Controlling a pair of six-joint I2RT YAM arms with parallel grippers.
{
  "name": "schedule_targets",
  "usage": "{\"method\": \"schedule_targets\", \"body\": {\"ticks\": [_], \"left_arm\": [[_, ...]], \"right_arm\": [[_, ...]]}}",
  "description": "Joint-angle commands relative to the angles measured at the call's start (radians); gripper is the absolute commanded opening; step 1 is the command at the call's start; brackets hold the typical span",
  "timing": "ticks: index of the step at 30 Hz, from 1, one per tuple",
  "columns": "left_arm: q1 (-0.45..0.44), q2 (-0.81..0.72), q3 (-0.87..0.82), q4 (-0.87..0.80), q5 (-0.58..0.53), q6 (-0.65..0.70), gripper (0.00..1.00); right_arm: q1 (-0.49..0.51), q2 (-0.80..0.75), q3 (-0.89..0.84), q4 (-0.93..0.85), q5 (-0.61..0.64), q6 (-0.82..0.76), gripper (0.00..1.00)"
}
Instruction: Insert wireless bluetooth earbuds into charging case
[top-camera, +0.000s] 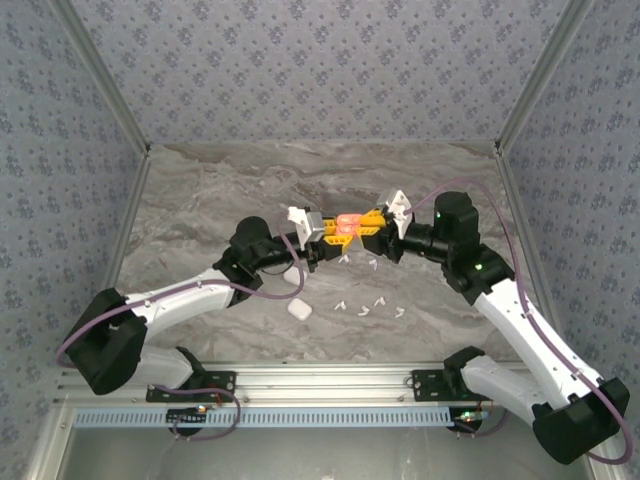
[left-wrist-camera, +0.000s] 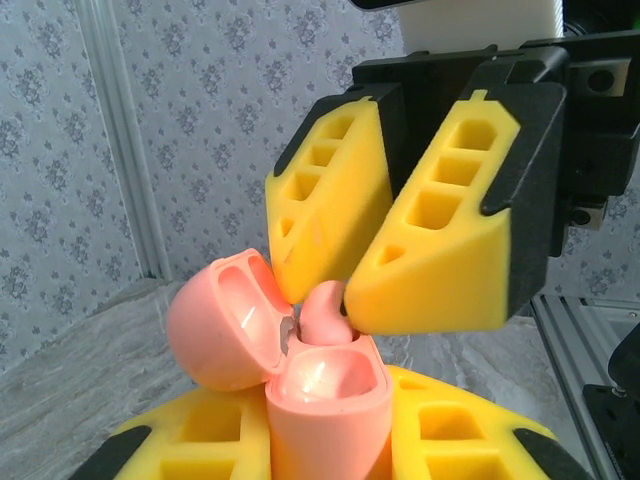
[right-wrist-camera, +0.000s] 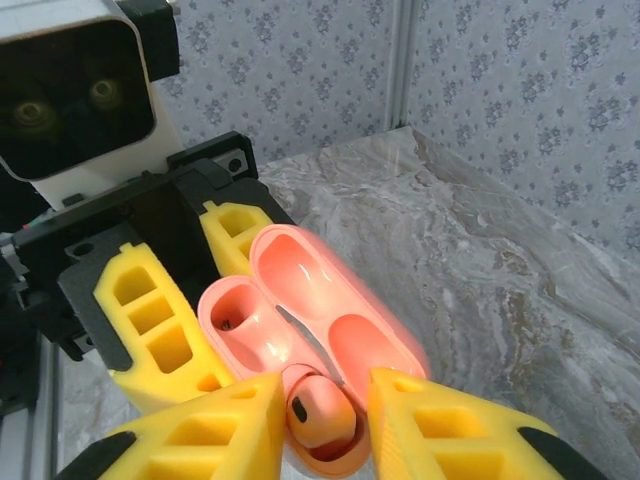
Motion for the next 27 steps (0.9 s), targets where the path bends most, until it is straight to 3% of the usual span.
{"method": "schedule_targets", "body": {"ticks": [1,13,23,27], "left_arm": [[0.001,-0.008,0.029,0.075,0.01,-0.006,0.0],[0.001,-0.046,0.0,0.029,-0.054,0.037,0.0],[0.002,-0.099,-0.028,0.0,-0.083,0.066,0.0],[0.002,-0.105,-0.028,-0.003,-0.081,0.067,0.0]], "right_arm": [[-0.004,0.006,0.042,-0.051,-0.051,0.014,0.38],[-0.106,0.002,0.095,0.02,-0.075,0.208,0.65],[-0.22,0.096,0.051,0.018,-0.009,0.367,0.73],[-0.228,0.171,0.047,-0.007,0.041,0.391,0.82]]}}
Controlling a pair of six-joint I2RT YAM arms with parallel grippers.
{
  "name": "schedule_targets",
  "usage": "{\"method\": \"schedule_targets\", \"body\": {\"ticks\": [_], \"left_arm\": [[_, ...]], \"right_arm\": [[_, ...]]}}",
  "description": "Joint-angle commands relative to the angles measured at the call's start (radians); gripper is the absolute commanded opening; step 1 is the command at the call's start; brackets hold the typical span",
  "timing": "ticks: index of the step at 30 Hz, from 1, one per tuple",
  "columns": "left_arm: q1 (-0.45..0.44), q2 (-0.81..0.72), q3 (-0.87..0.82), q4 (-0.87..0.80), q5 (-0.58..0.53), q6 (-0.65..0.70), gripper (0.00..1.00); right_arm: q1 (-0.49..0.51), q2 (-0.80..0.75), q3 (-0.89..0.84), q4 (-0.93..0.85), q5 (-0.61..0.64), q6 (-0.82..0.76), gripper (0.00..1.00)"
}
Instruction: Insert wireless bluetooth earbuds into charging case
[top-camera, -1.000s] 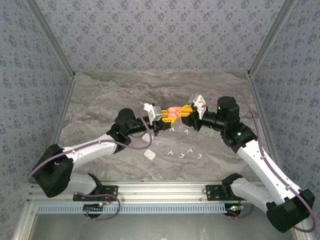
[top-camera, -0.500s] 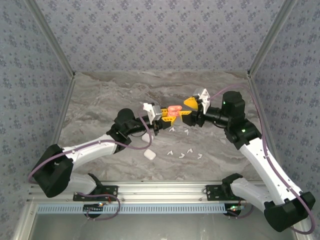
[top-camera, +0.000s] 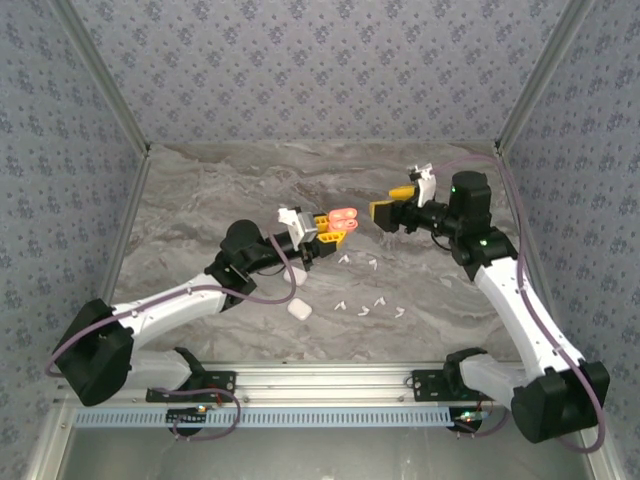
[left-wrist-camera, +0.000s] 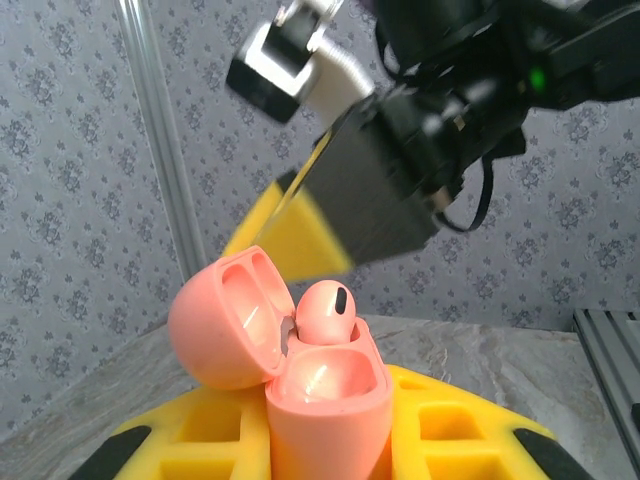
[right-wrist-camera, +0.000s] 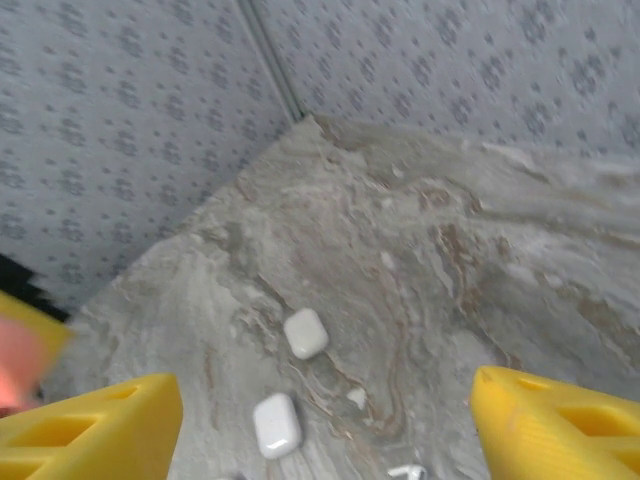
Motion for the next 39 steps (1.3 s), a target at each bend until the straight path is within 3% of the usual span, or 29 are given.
{"method": "schedule_targets", "body": {"ticks": [1,6,9,20,26,36,39], "left_arm": [[0.001,-0.029,-0.003,0.007,-0.009,0.019,0.0],[0.001,-0.029,-0.001,0.005,-0.007,0.018,0.0],[0.002,-0.029,0.0,0.003,-0.006,0.018,0.0],[0.0,-0.04,0.004,-0.01,-0.004,0.017,0.0],[0.001,-0.052,0.005,-0.02,-0.01,0.02,0.0],[0.001,-0.068,-0.002,-0.042,-0.026,0.027,0.0],[0.001,-0.07,-0.006,-0.042,-0.03,0.028,0.0]], "right_arm": [[-0.005,0.048,-0.01,-0.026,0.049,0.056,0.84],[-0.007,0.167,-0.006,-0.032,0.099,0.09,0.97],[-0.004,0.257,0.008,-0.036,0.12,0.105,1.0],[0.033,0.639,0.223,-0.152,0.125,0.062,1.0],[0.069,0.821,0.382,-0.237,0.192,0.009,1.0],[0.135,1.01,0.55,-0.325,0.291,-0.062,1.0],[0.149,1.043,0.579,-0.343,0.305,-0.08,0.95]]}}
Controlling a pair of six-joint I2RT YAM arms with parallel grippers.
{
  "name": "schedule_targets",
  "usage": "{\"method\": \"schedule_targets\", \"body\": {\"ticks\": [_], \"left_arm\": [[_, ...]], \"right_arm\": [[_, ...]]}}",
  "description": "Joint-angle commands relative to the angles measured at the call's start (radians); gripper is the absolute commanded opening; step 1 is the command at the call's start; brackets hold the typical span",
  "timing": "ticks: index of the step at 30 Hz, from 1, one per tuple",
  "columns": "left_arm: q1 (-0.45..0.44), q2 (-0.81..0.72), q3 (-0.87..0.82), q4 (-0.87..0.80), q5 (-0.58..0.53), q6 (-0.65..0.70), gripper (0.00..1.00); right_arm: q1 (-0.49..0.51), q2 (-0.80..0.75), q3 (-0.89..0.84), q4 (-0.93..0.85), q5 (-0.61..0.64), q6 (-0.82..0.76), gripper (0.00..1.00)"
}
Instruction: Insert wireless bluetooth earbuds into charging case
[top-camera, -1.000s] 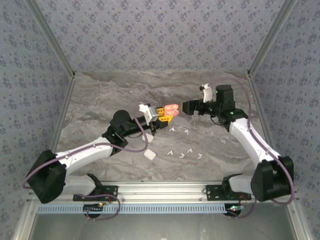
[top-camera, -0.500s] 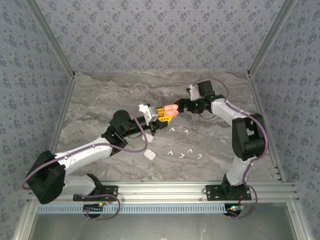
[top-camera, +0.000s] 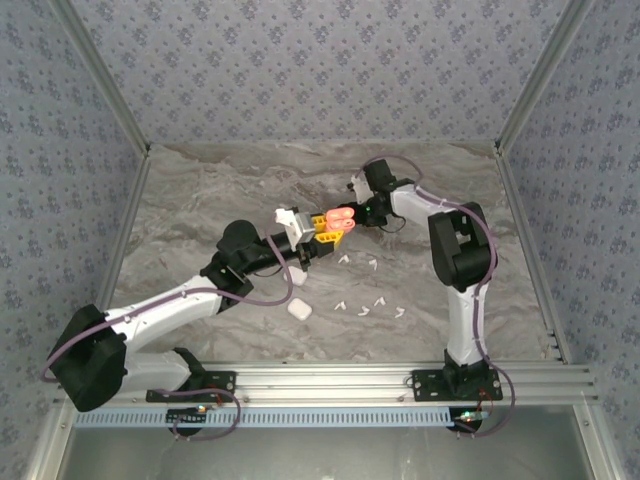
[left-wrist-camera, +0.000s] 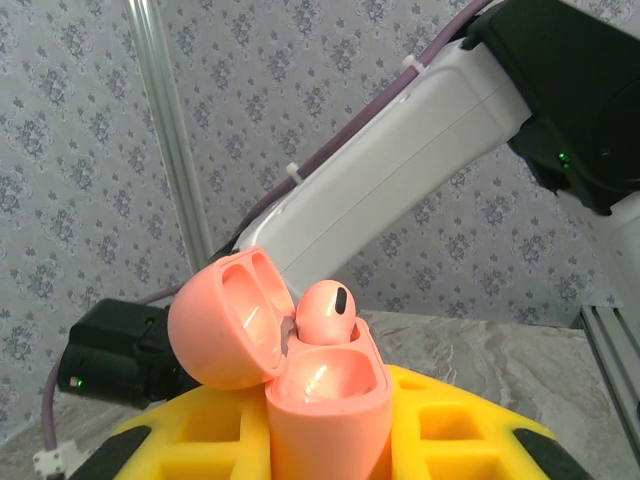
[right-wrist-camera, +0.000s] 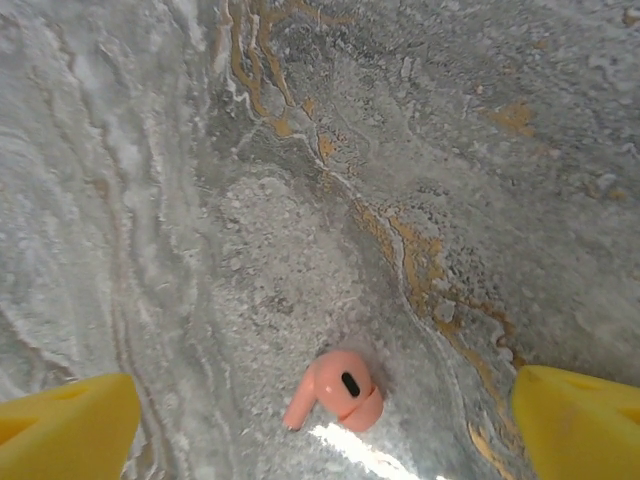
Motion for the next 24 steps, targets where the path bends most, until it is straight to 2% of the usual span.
{"method": "schedule_targets", "body": {"ticks": [1,6,24], "left_arm": [[0.0,-0.034,-0.006,0.008,-0.011,0.015,0.0],[0.001,-0.033,-0.004,0.007,-0.012,0.016,0.0],[0.001,-0.024,0.001,0.004,-0.013,0.015,0.0]], "right_arm": [[0.015,0.042,0.05,-0.07,0.03,-0.043,0.91],[0.028,0.066,0.071,-0.094,0.035,-0.06,0.75],[0.069,0.089,0.071,-0.147,0.096,-0.098,0.35]]}}
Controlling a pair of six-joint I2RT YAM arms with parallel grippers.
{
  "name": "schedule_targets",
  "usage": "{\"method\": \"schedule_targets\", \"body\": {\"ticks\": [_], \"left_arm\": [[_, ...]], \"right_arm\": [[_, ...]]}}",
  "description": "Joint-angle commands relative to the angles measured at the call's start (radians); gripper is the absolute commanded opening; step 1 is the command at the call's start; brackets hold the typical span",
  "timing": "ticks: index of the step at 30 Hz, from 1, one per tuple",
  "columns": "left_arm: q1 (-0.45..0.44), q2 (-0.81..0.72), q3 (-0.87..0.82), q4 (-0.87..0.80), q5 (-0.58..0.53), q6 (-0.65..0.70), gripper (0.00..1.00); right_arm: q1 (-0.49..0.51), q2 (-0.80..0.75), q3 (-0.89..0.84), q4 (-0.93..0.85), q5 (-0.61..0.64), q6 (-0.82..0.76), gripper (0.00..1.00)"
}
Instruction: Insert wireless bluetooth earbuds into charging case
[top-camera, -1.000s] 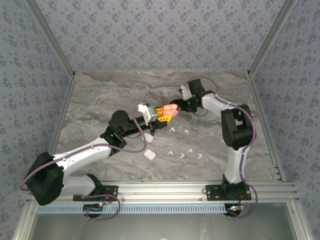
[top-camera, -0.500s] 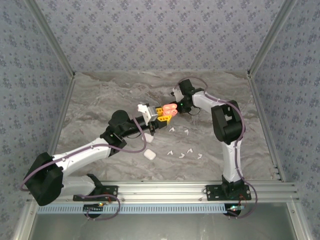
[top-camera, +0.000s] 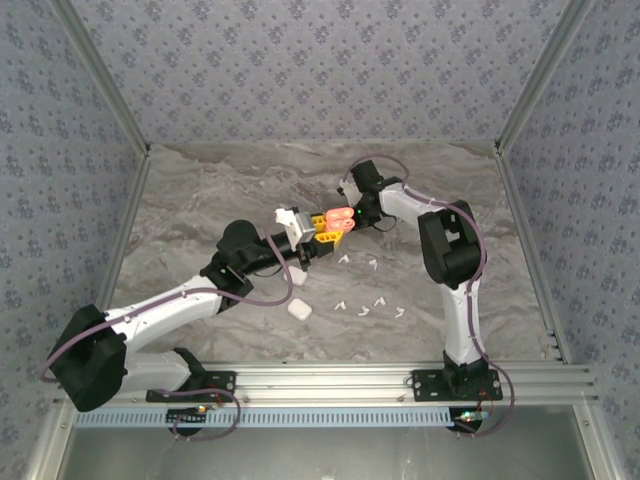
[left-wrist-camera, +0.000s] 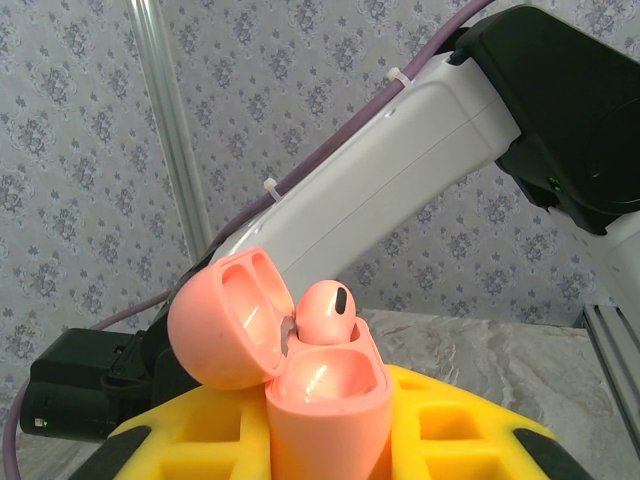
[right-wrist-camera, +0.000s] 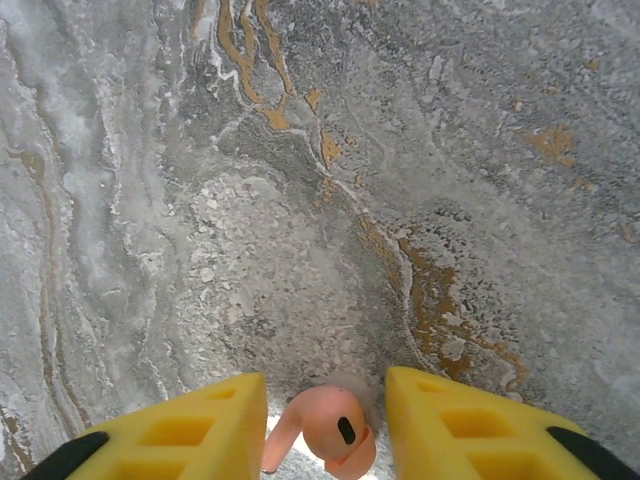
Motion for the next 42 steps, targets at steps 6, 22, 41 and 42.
{"method": "schedule_targets", "body": {"ticks": [6,22,41,42], "left_arm": [[0.0,-0.031,-0.001,-0.001,-0.012,0.018,0.0],[0.001,-0.016,-0.011,0.022,-0.02,0.002,0.0],[0.0,0.06,0.023,0.041,-0.002,-0.029,0.0],[0.0,0.061,0.024,0.038,-0.003,-0.028,0.0]], "right_arm": [[0.022,-0.024,-0.033,-0.074,-0.01,-0.006,0.24],[-0.056,-0.562,-0.272,0.031,0.023,0.016,0.19],[-0.002,-1.111,-0.465,0.313,-0.178,-0.017,0.15],[0.014,-1.126,-0.476,0.334,-0.179,-0.024,0.15]]}}
